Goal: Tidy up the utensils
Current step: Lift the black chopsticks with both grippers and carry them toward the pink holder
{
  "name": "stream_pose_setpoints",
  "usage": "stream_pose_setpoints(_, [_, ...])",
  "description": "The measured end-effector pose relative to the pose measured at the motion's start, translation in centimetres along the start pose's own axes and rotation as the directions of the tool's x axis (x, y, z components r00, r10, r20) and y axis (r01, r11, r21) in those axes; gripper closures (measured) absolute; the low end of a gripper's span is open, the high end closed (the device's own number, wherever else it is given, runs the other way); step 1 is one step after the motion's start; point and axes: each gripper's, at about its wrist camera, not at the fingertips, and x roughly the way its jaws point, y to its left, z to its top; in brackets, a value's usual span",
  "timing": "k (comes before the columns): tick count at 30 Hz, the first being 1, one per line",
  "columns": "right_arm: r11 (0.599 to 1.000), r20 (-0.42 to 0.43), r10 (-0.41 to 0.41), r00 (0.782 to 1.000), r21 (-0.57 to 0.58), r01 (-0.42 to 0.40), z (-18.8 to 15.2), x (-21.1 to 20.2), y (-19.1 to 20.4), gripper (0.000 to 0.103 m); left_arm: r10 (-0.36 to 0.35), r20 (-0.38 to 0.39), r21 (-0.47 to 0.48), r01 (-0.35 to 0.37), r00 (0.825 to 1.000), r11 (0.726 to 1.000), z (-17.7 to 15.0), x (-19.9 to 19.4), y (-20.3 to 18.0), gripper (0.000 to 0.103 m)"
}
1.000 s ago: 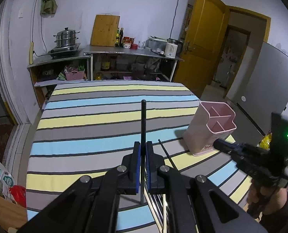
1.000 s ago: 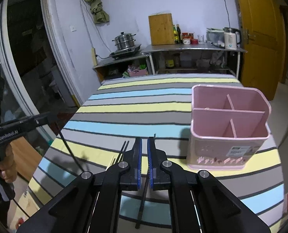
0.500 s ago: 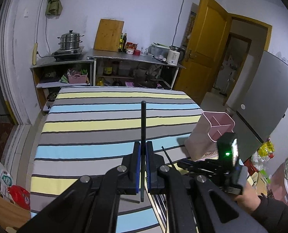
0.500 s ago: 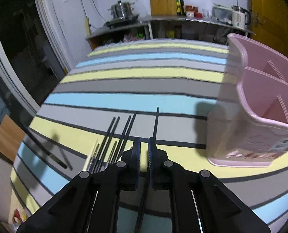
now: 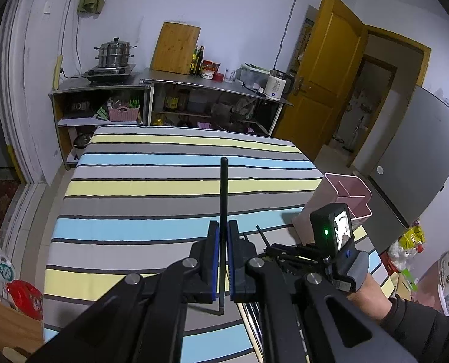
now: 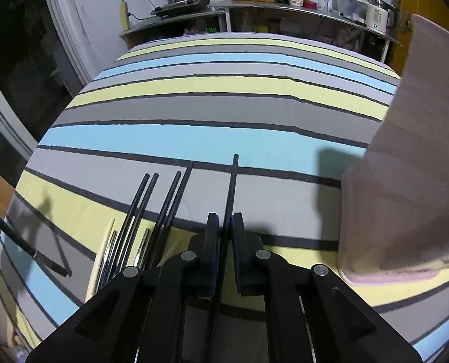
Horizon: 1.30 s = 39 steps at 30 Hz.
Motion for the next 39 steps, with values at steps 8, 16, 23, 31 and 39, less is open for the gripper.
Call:
stream_pose_setpoints(8, [0.998, 0.028, 0.057, 0.998, -0.005, -0.057, 0.7, -2.0, 0.2, 0.097, -0.001, 0.005, 0.009, 0.001, 1.0, 1.0, 0.1, 0.0, -0.2, 0.098])
stream_pose_setpoints(16, [0.995, 0.05, 0.096, 0.994, -0.02, -0.095, 1.5, -4.7, 0.3, 0.097, -0.005, 0.005, 0.029, 0.005, 1.0, 1.0, 0.2, -0.1, -1.0, 0.098])
stream_pose_setpoints(23, [0.998, -0.04, 0.056, 0.998, -0.02, -0.057, 0.9, -0.6, 0.5, 0.096, 0.005, -0.007, 0.016, -0.004, 1.0, 1.0, 0.3, 0.3, -0.4, 0.098])
stream_pose_setpoints(31, [0.997, -0.053, 0.062, 0.997, -0.035, -0.063, 1.6, 0.2, 0.2, 0.096, 0.006, -0.013, 0.005, -0.006, 1.0, 1.0, 0.2, 0.6, -0.3, 0.098])
stream_pose_setpoints(39, [0.995, 0.017, 0.102, 0.995, -0.023, -0.102, 1.5, -2.8, 0.3, 0.097, 0.001, -0.006, 0.011, -0.001, 1.0, 1.0, 0.2, 0.1, -0.7, 0.098])
